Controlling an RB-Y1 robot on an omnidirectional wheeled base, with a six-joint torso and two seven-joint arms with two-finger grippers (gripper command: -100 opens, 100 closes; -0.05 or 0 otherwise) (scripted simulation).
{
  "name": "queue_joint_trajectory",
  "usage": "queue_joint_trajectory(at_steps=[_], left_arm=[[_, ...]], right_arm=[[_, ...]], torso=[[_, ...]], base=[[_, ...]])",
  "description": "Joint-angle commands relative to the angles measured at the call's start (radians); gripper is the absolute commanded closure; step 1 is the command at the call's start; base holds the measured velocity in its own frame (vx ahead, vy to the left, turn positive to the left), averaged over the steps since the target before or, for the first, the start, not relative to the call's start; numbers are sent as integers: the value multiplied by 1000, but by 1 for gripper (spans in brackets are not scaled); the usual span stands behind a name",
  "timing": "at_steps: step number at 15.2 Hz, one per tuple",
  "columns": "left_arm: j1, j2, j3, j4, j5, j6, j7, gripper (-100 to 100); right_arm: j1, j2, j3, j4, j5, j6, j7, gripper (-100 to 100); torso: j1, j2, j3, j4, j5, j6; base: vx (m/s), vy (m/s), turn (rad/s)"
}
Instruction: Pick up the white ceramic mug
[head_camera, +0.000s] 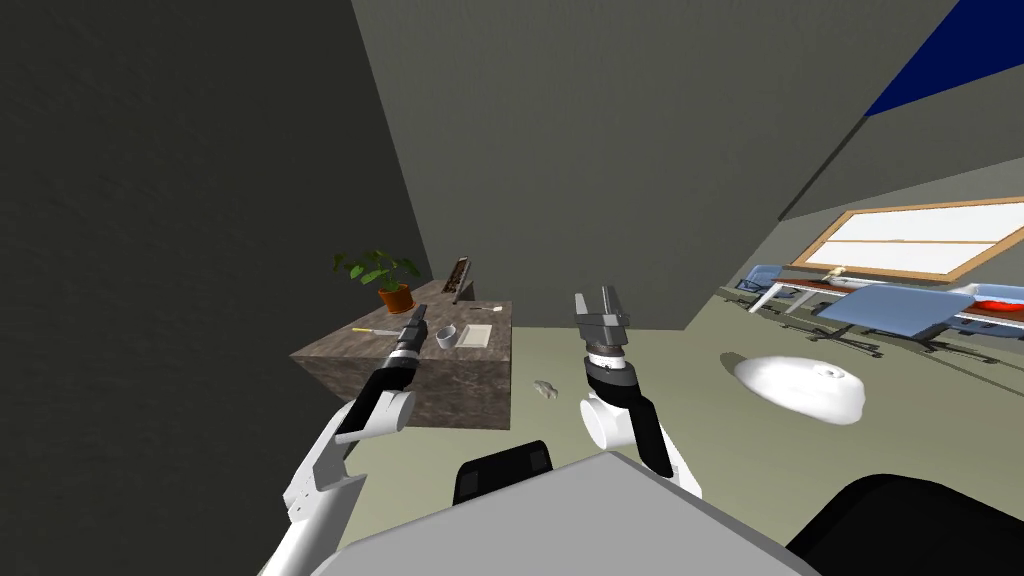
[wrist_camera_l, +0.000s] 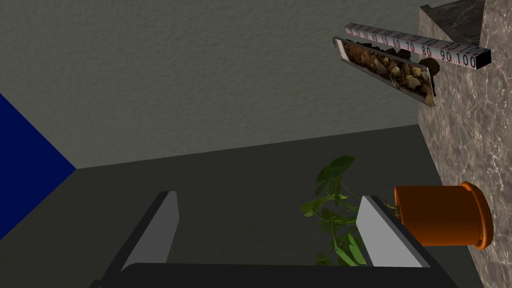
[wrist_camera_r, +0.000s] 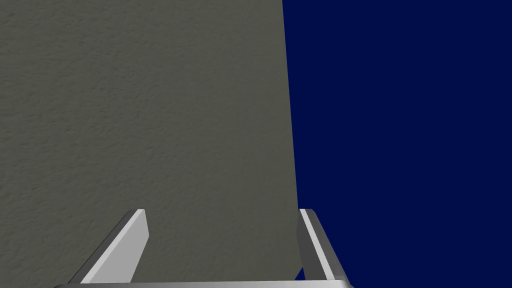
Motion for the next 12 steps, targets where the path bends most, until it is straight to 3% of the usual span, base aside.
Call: queue_joint_trajectory(at_steps=[1, 2, 4, 5, 8, 9, 12], left_arm=[[-17, 4, 2, 20, 1, 41, -2, -100], [-58, 13, 7, 59, 4, 70, -8, -100], [-62, 13, 7, 66, 4, 111, -8, -100], [-102, 21, 11, 101, 7, 138, -14, -100], [-109, 21, 11, 113, 7, 182, -14, -100], [-153, 28, 16, 162, 10, 210, -19, -100], [-157, 28, 16, 162, 10, 255, -19, -100]], right_arm=[[0, 0, 0, 0, 0, 0, 0, 0], [0, 0, 0, 0, 0, 0, 0, 0], [0, 0, 0, 0, 0, 0, 0, 0], [0, 0, 0, 0, 0, 0, 0, 0], [0, 0, 0, 0, 0, 0, 0, 0], [0, 0, 0, 0, 0, 0, 0, 0], [0, 0, 0, 0, 0, 0, 0, 0]], torso=[[0, 0, 0, 0, 0, 0], [0, 0, 0, 0, 0, 0], [0, 0, 0, 0, 0, 0], [0, 0, 0, 0, 0, 0], [0, 0, 0, 0, 0, 0], [0, 0, 0, 0, 0, 0], [0, 0, 0, 0, 0, 0]], base=[[4, -16, 12], [5, -23, 47], [5, -19, 48], [8, -15, 43], [6, -13, 27], [2, -13, 52], [6, -13, 27]])
